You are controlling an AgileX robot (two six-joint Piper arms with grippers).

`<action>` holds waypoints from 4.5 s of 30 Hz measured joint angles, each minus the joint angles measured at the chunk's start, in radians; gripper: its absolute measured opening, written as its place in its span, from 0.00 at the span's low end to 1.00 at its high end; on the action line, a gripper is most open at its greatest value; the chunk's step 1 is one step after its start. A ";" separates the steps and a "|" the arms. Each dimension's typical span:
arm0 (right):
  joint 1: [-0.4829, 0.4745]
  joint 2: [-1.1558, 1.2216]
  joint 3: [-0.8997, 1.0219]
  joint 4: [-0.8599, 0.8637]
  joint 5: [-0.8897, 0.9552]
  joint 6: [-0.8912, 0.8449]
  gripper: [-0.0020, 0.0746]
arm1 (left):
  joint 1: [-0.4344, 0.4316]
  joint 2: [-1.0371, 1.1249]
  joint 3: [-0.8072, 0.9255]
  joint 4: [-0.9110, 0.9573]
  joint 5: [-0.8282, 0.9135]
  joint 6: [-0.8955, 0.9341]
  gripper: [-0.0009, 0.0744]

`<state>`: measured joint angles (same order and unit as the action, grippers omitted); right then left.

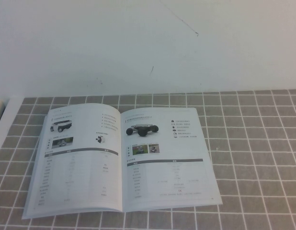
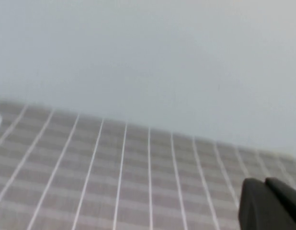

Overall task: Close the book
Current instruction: 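Close the open booklet and leave it lying on the table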

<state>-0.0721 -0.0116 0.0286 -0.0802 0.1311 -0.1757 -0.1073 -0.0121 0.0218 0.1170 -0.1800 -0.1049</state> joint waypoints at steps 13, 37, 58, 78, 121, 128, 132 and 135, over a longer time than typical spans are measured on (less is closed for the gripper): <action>0.000 0.000 0.000 -0.003 -0.672 0.127 0.02 | 0.000 -0.002 0.000 0.026 -0.447 0.014 0.01; 0.000 0.363 -0.539 0.067 0.068 0.271 0.02 | 0.000 0.140 -0.440 -0.139 0.316 0.224 0.01; 0.092 1.397 -0.869 0.939 0.391 -0.870 0.02 | 0.000 1.017 -0.641 -0.623 0.673 0.360 0.01; 0.379 2.043 -1.277 0.921 0.396 -0.845 0.02 | 0.000 1.179 -0.649 -0.786 0.609 0.434 0.01; 0.392 2.150 -1.345 0.888 0.481 -0.829 0.02 | 0.272 1.772 -1.007 -0.560 0.641 0.369 0.01; 0.392 2.150 -1.345 0.888 0.482 -0.828 0.02 | 0.272 1.860 -1.054 -0.518 0.639 0.320 0.01; 0.392 2.150 -1.345 0.888 0.482 -0.828 0.02 | 0.270 1.875 -1.061 -0.518 0.637 0.320 0.01; 0.392 2.150 -1.345 0.888 0.482 -0.828 0.02 | 0.250 1.879 -1.066 -0.518 0.634 0.320 0.01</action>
<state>0.3195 2.1389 -1.3160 0.8079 0.6133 -1.0033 0.1431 1.8666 -1.0438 -0.4005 0.4540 0.2156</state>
